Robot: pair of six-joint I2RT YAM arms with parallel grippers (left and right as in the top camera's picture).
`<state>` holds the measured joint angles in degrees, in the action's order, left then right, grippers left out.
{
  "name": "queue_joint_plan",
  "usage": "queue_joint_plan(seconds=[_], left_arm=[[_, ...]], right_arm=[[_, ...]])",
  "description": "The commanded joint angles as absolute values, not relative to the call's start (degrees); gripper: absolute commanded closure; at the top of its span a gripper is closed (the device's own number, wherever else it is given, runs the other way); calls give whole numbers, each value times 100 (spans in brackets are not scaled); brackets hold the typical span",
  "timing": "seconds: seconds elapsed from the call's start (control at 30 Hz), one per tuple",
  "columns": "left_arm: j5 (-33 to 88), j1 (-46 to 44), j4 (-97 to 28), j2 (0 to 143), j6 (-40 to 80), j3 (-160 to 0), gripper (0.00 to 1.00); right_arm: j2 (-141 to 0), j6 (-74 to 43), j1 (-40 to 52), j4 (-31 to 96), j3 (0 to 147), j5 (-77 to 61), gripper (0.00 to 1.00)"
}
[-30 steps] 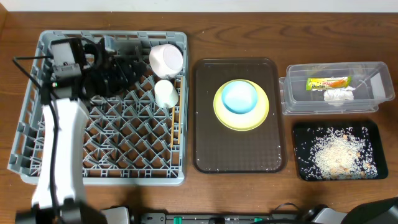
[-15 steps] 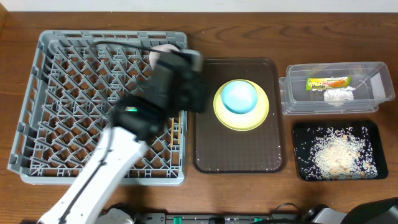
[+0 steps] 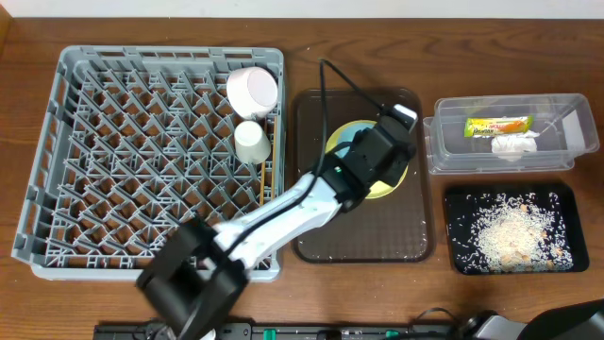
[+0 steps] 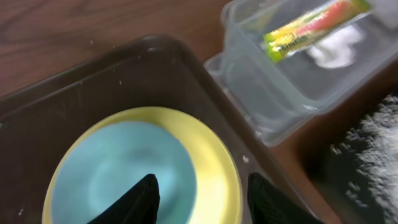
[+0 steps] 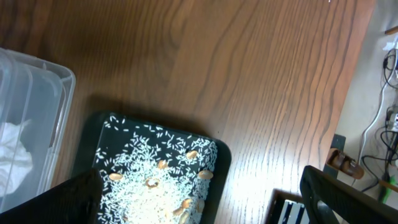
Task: Sort waste into correct bins and load items into the dishwasher rack
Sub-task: 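Move the left gripper back to the light-blue bowl on the brown tray, then grasp the light-blue bowl's rim with the left gripper and lift it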
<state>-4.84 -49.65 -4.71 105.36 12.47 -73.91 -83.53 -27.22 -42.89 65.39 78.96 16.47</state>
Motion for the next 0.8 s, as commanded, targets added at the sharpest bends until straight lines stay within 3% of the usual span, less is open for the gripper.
queue_joint_plan(seconds=[0.0,0.4,0.53,0.57,0.77], left_arm=[[-819,-4939,-167,10954,1094,-7443,51],[-823,-4947,1,11839,982,-7439,52],[-825,-4945,-36,11804,982,-7439,90],[-825,-4945,-38,11764,982,-7439,94],[-821,-4947,-593,11030,1107,-7439,94]], right_arm=[[-8315,-2825,-4316,6539,7896,1710,1],[-8315,-2825,-4316,6539,7896,1710,1],[-8315,-2825,-4316,6541,7896,1710,1],[-8315,-2825,-4316,6541,7896,1710,1],[-8315,-2825,-4316,6539,7896,1708,1]])
